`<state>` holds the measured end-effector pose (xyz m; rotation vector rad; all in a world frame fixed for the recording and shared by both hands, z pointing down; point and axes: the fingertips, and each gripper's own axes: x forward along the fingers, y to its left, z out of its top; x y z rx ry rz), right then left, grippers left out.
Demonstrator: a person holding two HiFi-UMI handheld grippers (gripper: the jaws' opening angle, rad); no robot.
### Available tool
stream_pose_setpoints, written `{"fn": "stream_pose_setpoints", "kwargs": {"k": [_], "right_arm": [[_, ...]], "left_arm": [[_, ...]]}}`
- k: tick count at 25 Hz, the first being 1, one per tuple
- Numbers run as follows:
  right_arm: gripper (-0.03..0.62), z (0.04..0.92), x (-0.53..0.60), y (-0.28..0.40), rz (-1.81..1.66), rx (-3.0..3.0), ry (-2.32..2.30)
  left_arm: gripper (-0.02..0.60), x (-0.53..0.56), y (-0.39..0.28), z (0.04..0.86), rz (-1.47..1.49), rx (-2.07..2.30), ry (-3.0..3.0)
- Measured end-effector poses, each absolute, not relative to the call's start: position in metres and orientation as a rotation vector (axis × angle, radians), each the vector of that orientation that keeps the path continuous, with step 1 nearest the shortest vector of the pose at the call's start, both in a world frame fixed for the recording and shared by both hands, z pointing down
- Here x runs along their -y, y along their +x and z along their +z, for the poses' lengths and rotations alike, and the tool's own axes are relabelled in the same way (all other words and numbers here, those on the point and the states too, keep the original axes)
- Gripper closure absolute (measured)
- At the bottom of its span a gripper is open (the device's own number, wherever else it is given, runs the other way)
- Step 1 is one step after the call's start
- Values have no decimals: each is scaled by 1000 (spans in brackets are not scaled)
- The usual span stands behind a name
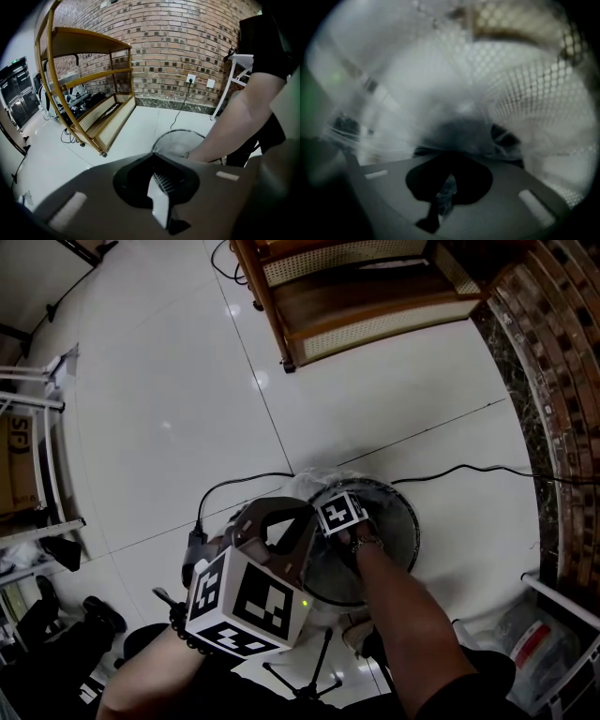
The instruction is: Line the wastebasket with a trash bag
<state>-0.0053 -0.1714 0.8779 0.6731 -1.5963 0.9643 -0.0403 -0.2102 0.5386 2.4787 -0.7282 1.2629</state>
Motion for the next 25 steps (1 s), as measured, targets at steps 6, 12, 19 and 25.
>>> {"fn": "stream_pose_setpoints", "kwargs": {"k": [6, 12, 19, 25], "right_arm": [[586, 843, 179, -15, 965, 1680, 665], [586, 790, 169, -7, 930, 1672, 664], [586, 715, 162, -6, 899, 1791, 747], [586, 642, 156, 3, 875, 1898, 839]], "left_arm": [[580, 210, -33, 530, 1233, 732, 2507], [580, 210, -33, 521, 1199, 770, 2523], [580, 199, -44, 527, 1215, 790, 2500], [580, 177, -42, 524, 1251, 746, 2500]]}}
